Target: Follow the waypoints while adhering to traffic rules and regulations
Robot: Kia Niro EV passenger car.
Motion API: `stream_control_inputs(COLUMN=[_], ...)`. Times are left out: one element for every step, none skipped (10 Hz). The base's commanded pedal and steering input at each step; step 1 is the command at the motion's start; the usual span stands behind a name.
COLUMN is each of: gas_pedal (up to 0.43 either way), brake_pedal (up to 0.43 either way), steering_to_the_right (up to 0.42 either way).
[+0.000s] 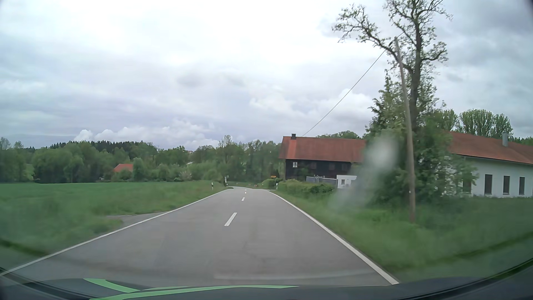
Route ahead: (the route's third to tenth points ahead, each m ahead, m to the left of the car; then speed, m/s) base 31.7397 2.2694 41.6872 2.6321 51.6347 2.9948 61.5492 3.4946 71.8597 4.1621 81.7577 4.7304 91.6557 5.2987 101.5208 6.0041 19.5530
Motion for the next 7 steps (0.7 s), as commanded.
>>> stream_control_inputs(gas_pedal=[0.000,0.000,0.000,0.000,0.000,0.000,0.000], brake_pedal=[0.000,0.006,0.018,0.037,0.055,0.061,0.079], steering_to_the_right=[-0.004,-0.004,-0.004,-0.004,-0.004,-0.004,-0.004])
